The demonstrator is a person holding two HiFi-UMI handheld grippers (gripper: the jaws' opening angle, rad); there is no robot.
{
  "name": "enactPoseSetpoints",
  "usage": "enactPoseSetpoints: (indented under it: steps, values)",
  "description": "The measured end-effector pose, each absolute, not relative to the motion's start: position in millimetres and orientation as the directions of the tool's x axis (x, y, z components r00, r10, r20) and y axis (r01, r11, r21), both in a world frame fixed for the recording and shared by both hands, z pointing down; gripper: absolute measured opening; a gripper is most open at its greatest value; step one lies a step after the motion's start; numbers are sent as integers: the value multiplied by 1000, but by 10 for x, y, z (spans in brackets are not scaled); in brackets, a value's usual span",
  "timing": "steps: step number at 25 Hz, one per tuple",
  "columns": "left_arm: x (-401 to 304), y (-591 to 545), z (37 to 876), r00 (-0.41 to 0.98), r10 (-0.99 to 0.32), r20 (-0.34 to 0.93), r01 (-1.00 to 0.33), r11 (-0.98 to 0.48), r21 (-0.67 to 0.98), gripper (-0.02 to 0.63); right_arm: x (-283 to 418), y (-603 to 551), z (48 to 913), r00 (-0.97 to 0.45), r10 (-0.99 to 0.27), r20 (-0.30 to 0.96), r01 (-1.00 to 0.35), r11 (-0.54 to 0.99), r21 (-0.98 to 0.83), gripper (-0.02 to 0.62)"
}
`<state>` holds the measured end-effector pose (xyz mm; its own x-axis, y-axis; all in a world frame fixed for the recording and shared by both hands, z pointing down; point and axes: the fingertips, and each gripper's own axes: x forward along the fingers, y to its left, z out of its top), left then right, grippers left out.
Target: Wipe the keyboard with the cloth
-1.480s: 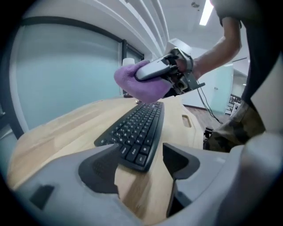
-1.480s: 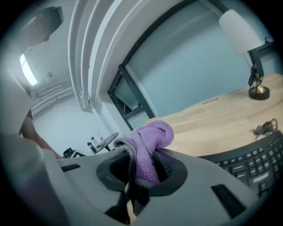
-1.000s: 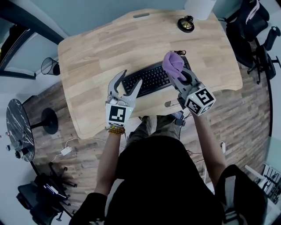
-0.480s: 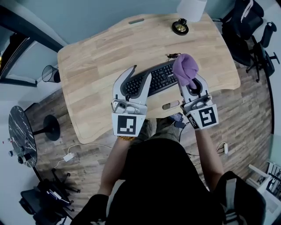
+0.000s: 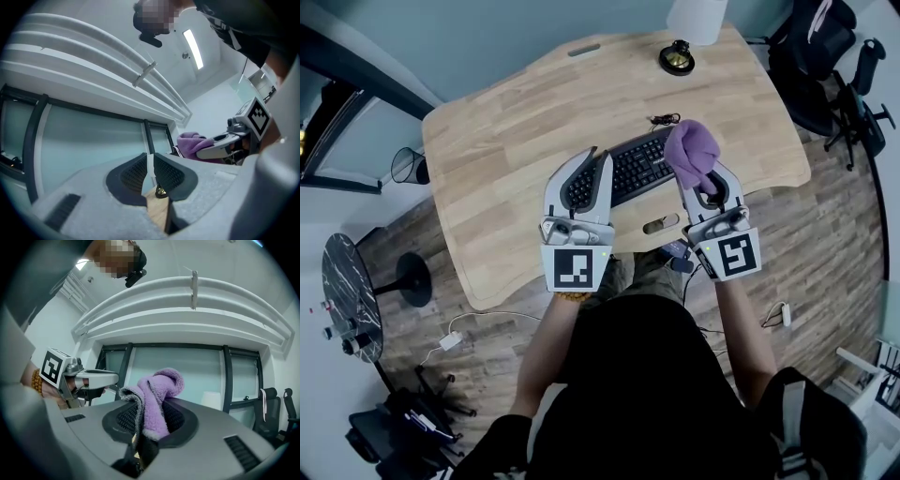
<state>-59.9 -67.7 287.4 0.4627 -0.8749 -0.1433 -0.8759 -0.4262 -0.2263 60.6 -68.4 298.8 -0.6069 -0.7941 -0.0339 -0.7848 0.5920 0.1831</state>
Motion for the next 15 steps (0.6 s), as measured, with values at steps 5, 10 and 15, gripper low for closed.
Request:
enactPoseSetpoints:
  steps: [5, 10, 15]
  values:
    - [-545, -656, 2912, 482, -864, -148, -868, -448, -213, 34, 684, -668, 3147, -580, -815, 9, -807, 575, 136, 77]
    - [-534, -669, 3139, 496, -858, -132, -866, -476, -153, 28, 687, -630, 3352, -554, -825, 111, -812, 565, 150, 71]
    - [-248, -587, 3309, 541, -836, -92, -841, -534, -90, 25, 897, -564, 3329, -509, -850, 138, -840, 525, 135, 71]
